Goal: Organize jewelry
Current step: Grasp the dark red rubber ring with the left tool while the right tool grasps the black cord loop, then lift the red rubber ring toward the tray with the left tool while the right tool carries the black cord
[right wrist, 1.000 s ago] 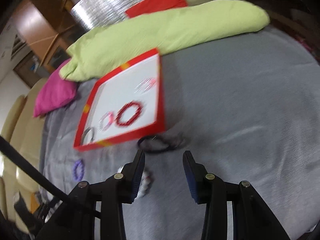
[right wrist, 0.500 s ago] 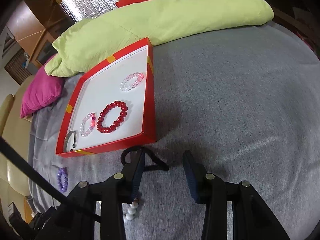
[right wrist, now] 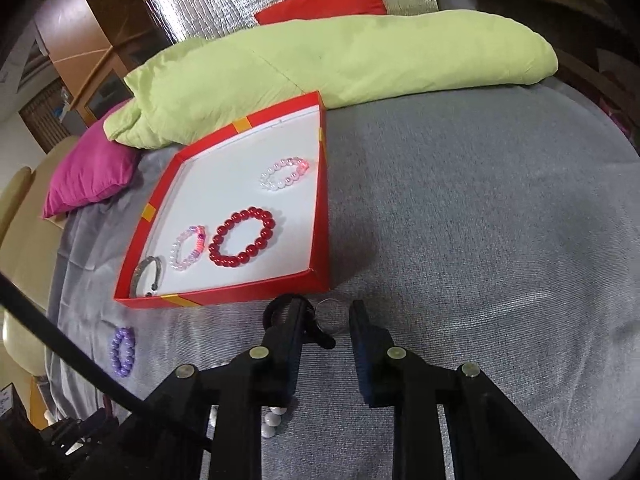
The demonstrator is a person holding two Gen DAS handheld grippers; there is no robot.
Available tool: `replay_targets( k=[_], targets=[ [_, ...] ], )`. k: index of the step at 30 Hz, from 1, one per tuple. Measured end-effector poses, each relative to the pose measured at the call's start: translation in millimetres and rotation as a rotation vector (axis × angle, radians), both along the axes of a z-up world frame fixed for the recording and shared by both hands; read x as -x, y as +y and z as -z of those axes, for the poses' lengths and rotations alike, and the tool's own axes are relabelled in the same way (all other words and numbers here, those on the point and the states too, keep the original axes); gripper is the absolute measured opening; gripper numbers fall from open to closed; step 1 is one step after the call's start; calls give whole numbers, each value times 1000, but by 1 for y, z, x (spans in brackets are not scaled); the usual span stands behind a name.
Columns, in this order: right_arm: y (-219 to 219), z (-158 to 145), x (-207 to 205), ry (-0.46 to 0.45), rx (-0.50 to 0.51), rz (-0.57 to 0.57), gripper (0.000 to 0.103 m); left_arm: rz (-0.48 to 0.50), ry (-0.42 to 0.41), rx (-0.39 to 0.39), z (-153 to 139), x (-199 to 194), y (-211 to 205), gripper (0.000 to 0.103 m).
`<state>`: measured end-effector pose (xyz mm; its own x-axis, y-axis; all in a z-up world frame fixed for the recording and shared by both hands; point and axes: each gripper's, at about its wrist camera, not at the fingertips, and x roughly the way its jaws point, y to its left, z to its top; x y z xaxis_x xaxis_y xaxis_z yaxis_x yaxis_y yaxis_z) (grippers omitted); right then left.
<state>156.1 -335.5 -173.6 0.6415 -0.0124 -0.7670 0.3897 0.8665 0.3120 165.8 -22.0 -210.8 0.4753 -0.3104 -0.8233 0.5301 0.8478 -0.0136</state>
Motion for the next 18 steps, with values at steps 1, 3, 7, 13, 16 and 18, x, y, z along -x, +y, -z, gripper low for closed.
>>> replay_targets(
  k=[1, 3, 7, 13, 16, 18],
  targets=[
    [0, -1, 2, -6, -3, 0, 24, 0, -7, 2, -2, 0, -1, 14],
    [0, -5, 4, -21, -9, 0, 24, 0, -15, 7, -3, -1, -2, 12],
    [2, -9, 7, -38, -8, -3, 24, 14, -37, 28, -11, 0, -8, 11],
    [3, -12, 13, -56, -12, 21, 24, 38, -68, 61, -21, 6, -16, 11],
    [6, -17, 14, -82, -1, 22, 24, 45, -77, 69, -25, 6, -21, 11],
    [11, -19, 14, -95, 11, 17, 24, 49, -79, 77, -27, 5, -24, 11]
  ],
)
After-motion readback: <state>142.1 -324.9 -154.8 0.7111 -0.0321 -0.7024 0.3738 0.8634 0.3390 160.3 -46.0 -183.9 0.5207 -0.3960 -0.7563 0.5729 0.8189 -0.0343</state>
